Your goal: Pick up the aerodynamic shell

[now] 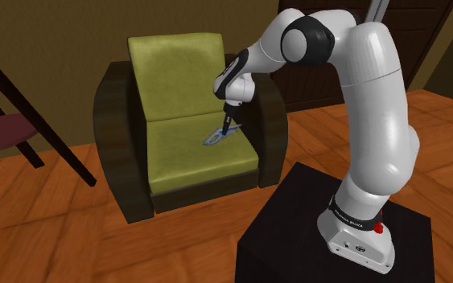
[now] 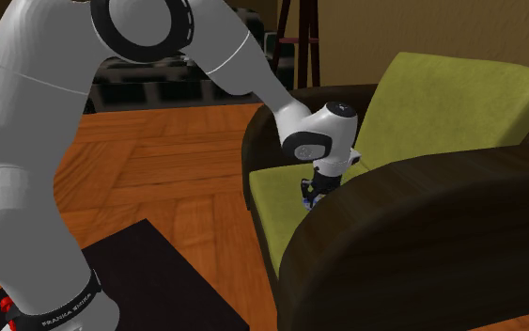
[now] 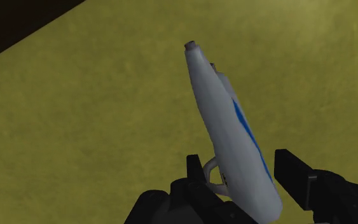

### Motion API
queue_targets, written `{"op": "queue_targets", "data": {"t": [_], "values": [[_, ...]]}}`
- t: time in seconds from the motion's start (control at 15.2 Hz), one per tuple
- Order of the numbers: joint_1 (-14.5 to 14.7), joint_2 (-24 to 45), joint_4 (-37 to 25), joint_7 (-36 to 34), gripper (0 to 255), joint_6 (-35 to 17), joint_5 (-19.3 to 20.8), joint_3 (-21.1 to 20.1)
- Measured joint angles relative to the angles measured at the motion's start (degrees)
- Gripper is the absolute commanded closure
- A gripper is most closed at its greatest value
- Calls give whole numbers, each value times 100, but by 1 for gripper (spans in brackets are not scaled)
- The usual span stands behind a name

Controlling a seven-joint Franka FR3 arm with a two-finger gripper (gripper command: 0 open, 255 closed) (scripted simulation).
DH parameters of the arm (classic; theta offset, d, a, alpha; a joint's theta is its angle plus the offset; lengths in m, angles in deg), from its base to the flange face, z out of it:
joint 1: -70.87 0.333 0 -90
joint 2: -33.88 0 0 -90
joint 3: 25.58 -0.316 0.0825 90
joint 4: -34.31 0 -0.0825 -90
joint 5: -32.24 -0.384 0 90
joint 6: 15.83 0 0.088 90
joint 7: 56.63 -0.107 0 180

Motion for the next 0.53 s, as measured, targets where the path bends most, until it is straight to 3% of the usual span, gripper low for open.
{"op": "queue_targets", "data": {"t": [0.53], "values": [[115, -411, -8, -266, 255, 392, 272, 172]]}}
